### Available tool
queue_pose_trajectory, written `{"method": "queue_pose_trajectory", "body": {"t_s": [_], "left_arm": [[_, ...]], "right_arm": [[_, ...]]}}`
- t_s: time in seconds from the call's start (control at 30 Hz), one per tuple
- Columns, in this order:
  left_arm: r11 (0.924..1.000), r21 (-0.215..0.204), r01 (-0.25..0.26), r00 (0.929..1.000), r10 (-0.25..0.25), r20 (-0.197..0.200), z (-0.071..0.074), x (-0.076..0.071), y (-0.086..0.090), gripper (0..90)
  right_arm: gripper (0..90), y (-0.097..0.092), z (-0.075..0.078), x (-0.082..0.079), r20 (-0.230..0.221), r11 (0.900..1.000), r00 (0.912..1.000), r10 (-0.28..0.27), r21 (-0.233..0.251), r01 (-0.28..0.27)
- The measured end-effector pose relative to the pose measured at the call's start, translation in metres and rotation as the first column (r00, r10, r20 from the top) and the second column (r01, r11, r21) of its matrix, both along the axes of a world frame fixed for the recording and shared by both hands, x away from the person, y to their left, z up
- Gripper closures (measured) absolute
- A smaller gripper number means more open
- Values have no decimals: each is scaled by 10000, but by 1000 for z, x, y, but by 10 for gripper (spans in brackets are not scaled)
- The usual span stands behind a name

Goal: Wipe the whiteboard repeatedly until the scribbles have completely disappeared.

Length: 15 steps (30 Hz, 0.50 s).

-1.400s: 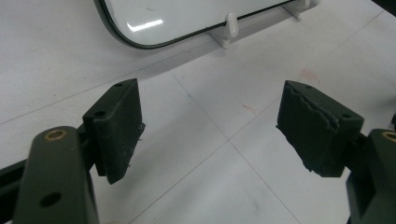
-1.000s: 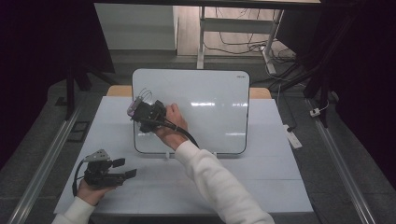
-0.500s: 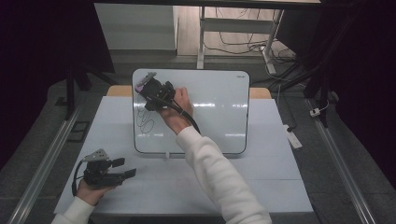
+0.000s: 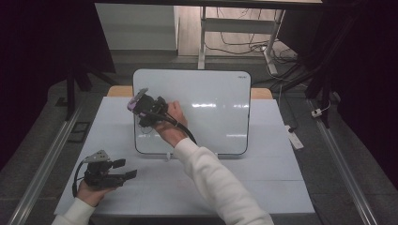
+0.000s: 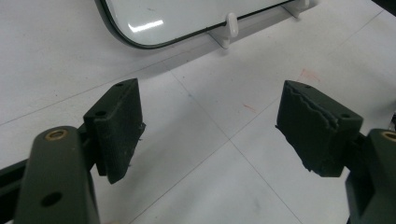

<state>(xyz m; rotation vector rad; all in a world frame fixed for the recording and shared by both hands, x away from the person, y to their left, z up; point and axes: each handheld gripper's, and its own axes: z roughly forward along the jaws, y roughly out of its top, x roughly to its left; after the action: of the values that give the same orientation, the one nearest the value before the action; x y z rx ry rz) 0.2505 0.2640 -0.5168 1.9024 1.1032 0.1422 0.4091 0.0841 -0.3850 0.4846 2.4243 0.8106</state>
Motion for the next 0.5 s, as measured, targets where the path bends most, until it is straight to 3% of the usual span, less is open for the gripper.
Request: {"method": "queue_pose_trajectory", "body": {"t_s": [0.1,0.23,0.5], "left_arm": [[10000,13,0,10000,0,4,0,1,1,238],[10000,27,26,10000,-26,-14,-1,1,0,238],[10000,29,40,10000,-40,-22,-1,1,0,238]], "right_arm": [[404,-14,11,10,24,9977,9993,-371,569,369],[404,-27,21,19,290,9928,9970,-711,984,680],[403,-26,21,19,498,9920,9950,-860,965,809]]}}
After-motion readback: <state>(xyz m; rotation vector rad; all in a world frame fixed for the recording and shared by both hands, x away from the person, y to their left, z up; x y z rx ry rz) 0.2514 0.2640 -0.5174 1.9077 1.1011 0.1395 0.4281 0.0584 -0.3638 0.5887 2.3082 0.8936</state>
